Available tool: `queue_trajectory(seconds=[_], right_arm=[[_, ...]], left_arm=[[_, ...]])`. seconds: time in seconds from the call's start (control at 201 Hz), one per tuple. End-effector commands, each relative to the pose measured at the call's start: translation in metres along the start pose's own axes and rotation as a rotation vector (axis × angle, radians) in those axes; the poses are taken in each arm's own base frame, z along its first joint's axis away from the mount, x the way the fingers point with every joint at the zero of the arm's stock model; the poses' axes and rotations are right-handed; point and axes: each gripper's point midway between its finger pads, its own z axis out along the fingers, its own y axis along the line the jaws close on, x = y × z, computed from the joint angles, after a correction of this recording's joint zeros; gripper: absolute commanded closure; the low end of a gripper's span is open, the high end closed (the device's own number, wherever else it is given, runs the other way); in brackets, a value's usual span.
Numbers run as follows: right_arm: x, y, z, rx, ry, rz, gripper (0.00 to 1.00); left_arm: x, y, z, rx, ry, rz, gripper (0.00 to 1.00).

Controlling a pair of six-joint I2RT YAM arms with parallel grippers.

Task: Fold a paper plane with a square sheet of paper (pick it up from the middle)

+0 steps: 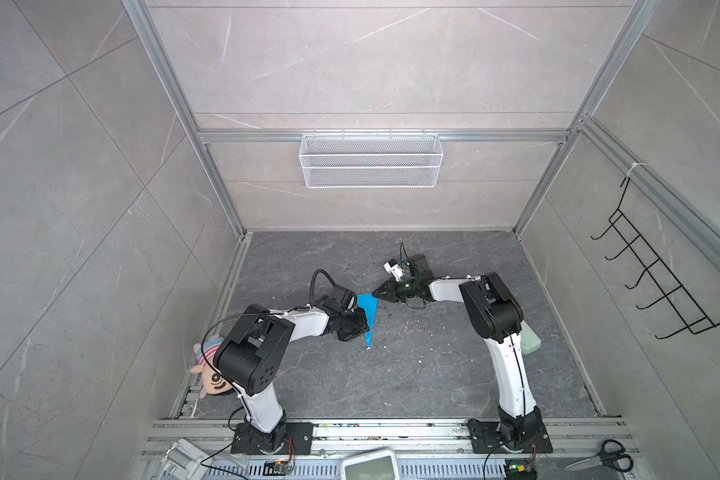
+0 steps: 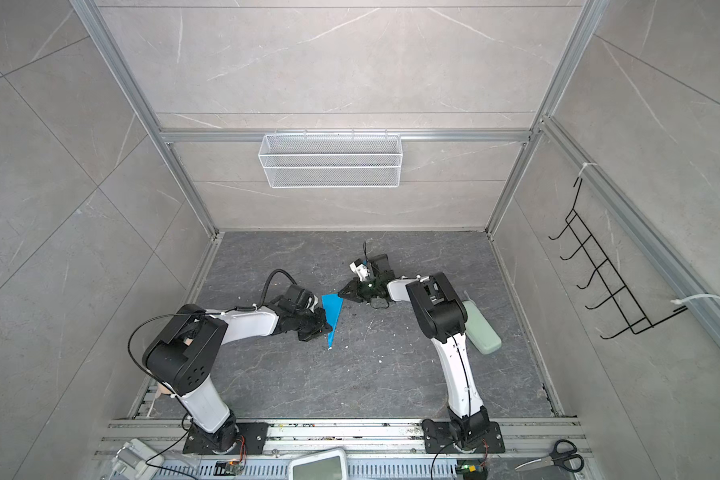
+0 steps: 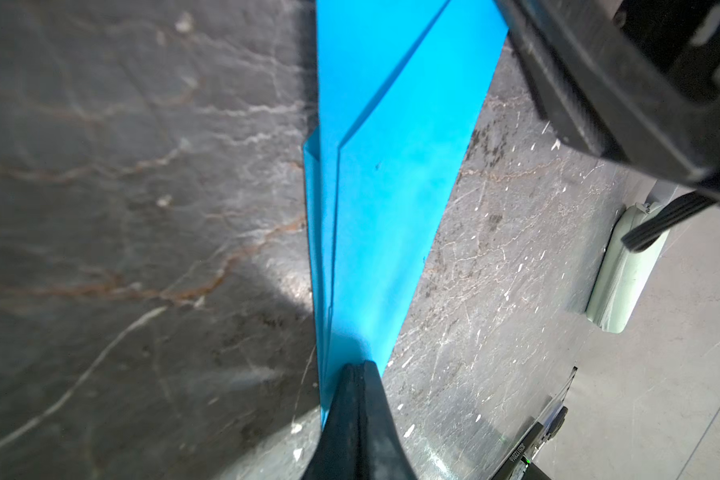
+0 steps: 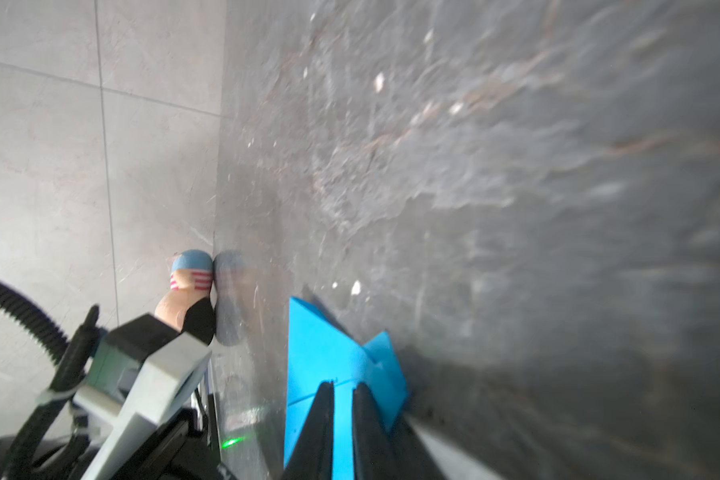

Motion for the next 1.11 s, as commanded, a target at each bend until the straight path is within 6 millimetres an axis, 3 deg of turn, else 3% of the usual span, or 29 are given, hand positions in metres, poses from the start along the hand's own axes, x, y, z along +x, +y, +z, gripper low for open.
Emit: queue_trajectory(seconds=[0.0,0.149,0.219,0.353,0.463,0.577,0.717,0.896,1.1], right_arm=[[-0.008,-0.037,-0.004,0.12,-0.033,0.069,0.85],[-0.025,-0.012,-0.022,0.153,-0.074,-0.007,0.85],[-0.03,0.003,-0.037,0.18,-0.102,-0.05,0.84],[-0.022,0.027,-0.068,0.249,-0.15,-0.116,0.79],[-0.002,0.037,-0.083,0.333,-0.157,-0.151,0.7],[0.023,0.041,-0.089,0.46,-0.142,-0.192,0.55],[0.049,0.049,-0.087,0.635,-0.117,-0.241,0.42],[0.074,0.056,-0.07,0.718,-0.101,-0.173,0.36],[0.094,0.063,-0.034,0.658,-0.056,-0.073,0.34]], left_arm=[[0.014,0.022,-0.001,-0.095,0.046,-0.009,1.0],[0.006,0.006,-0.006,-0.054,0.028,0.023,1.0],[-0.001,-0.011,-0.013,-0.008,0.008,0.055,0.99],[-0.019,-0.045,-0.036,0.08,-0.068,0.117,0.81],[-0.032,-0.053,-0.059,0.124,-0.137,0.123,0.67],[-0.042,-0.038,-0.08,0.111,-0.209,0.095,0.49],[-0.049,-0.001,-0.101,0.048,-0.296,0.037,0.34],[-0.05,0.035,-0.125,-0.057,-0.372,0.024,0.23],[-0.05,0.046,-0.134,-0.123,-0.386,0.051,0.12]])
